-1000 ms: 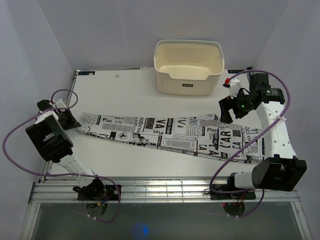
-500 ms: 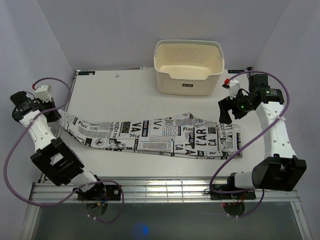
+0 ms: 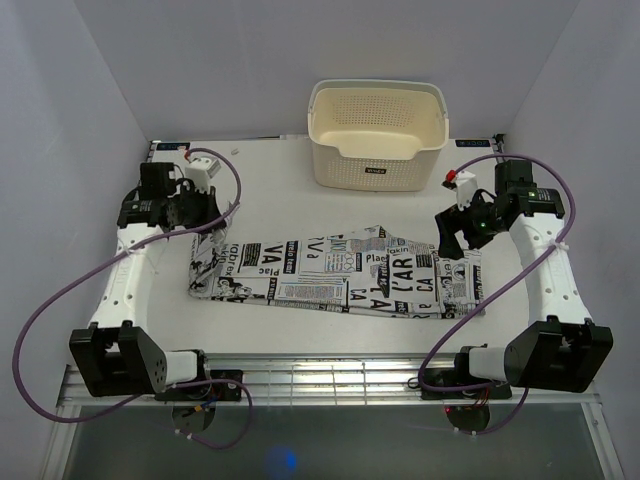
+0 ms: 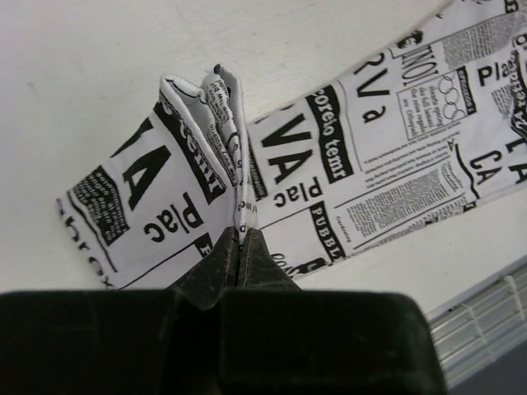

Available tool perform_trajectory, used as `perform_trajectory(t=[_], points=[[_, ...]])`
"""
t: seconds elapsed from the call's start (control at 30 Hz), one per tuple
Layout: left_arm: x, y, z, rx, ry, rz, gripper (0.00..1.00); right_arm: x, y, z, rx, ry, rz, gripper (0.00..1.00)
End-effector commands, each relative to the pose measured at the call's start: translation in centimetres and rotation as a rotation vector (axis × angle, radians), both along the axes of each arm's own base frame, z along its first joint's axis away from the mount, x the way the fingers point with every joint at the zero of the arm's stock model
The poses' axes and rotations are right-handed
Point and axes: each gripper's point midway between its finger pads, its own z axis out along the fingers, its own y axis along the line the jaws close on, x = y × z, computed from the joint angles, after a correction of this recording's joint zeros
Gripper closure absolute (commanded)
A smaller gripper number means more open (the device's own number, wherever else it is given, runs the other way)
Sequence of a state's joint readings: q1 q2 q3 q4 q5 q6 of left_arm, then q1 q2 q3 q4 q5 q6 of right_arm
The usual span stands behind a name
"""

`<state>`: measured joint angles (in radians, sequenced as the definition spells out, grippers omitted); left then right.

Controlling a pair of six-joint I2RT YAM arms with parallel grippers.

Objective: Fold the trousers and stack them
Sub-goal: Fold the trousers

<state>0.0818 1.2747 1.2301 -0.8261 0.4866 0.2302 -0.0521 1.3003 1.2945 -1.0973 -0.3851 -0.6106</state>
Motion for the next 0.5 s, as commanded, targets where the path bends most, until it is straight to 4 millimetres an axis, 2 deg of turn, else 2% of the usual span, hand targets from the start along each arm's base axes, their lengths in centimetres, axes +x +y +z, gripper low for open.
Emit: perform_trajectory(t=[0.0, 0.13, 0.23, 0.33, 0.4, 0.47], points=[[-0.7, -4.3, 0.2, -0.098, 0.024, -0.046, 1.00, 0.1, -0.1, 0.6, -0.007, -0.047, 0.006, 0.10], [0.1, -7.1, 0.2, -0.146, 0.001, 0.009, 1.00, 0.2, 0.0, 0.5, 0.004, -0.041, 0.001, 0.10], [-0.7, -10.3, -0.9, -0.165, 0.018, 0.011, 1.00, 0.3, 0.0, 0.5, 0.005, -0.035, -0.004, 0.10], [-1.3, -11.4, -3.1, -0.168, 0.054, 0.052, 1.00, 0.3, 0.0, 0.4, 0.006, -0.029, -0.012, 0.10], [-2.4, -12.7, -4.7, -0.173, 0.088, 0.058, 1.00, 0.3, 0.0, 0.4, 0.006, -0.028, -0.015, 0.10], [-2.8, -13.9, -5.2, -0.163, 0.071, 0.061, 1.00, 0.2, 0.0, 0.3, 0.011, -0.019, -0.019, 0.10]])
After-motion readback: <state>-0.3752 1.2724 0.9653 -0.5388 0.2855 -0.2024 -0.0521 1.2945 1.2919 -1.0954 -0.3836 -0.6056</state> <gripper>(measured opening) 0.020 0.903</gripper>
